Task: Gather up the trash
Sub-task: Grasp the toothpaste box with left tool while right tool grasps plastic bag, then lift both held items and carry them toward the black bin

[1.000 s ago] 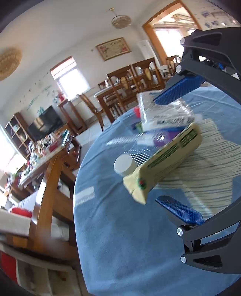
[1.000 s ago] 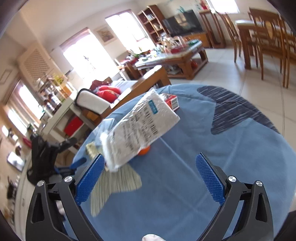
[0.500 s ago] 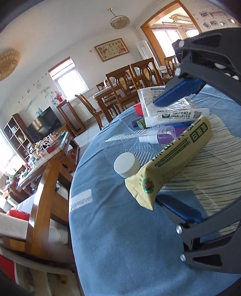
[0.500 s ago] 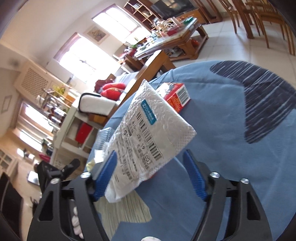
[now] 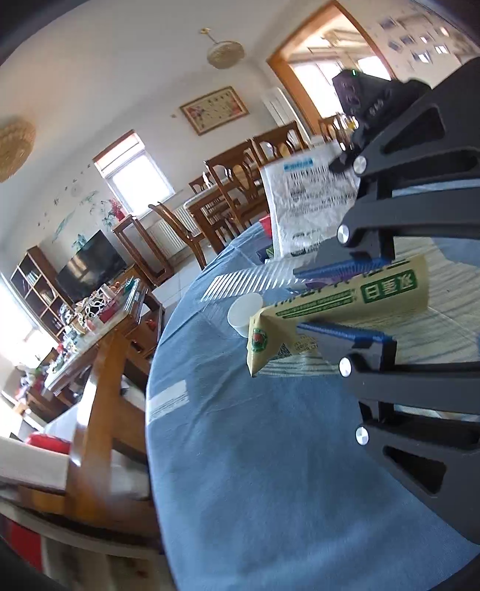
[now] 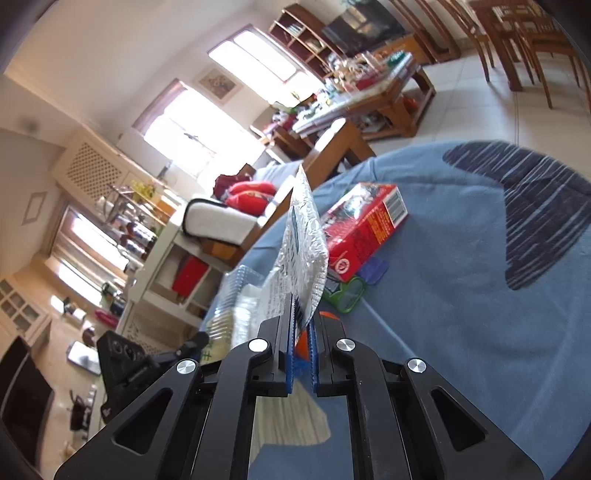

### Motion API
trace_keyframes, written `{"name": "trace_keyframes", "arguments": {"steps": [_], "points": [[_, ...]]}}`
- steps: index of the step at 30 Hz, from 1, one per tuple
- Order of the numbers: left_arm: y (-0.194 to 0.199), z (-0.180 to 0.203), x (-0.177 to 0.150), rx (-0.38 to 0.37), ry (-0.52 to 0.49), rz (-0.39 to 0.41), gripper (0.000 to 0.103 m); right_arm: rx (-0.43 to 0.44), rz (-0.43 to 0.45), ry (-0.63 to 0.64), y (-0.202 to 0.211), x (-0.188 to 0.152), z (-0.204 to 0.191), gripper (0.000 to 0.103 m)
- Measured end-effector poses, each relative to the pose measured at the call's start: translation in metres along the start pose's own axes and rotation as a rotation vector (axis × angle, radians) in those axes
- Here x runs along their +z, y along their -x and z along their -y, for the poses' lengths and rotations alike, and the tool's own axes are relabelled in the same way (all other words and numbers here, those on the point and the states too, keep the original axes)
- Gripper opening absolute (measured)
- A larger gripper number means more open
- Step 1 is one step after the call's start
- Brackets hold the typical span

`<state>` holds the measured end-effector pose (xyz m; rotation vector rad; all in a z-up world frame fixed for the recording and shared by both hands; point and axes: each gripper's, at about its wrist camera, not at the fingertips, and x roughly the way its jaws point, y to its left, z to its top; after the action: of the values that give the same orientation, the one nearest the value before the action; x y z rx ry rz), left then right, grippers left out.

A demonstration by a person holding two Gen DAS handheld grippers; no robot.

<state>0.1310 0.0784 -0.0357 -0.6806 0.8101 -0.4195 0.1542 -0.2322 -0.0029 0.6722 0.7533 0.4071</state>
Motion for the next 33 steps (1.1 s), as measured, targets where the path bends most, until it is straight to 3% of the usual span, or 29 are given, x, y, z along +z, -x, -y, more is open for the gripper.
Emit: {"name": "trace_keyframes", "arguments": {"steps": [7,10,15,19,24,33], "points": [[0.011,-0.002,-0.008,0.069,-0.067,-0.079,0.014,-0.007,0.053,0.053,0.039,-0.024,-0.016,0.007],[0.004,-0.002,-0.018,0.119,-0.136,-0.178,0.014,0.001,0.058,0.053,0.053,-0.034,-0.018,0.007],[-0.002,0.013,-0.025,0.191,-0.249,-0.212,0.017,0.006,0.056,0.059,0.065,-0.051,-0.029,0.007],[-0.004,0.022,-0.032,0.179,-0.319,-0.203,0.011,0.007,0.056,0.060,0.079,-0.061,-0.033,0.007],[0.014,0.047,-0.052,0.106,-0.402,-0.149,0.005,-0.002,0.073,0.068,0.104,-0.069,-0.032,0.007],[0.036,0.096,-0.082,0.007,-0.486,-0.110,0.005,-0.032,0.135,0.111,0.169,-0.084,-0.036,0.007]]}}
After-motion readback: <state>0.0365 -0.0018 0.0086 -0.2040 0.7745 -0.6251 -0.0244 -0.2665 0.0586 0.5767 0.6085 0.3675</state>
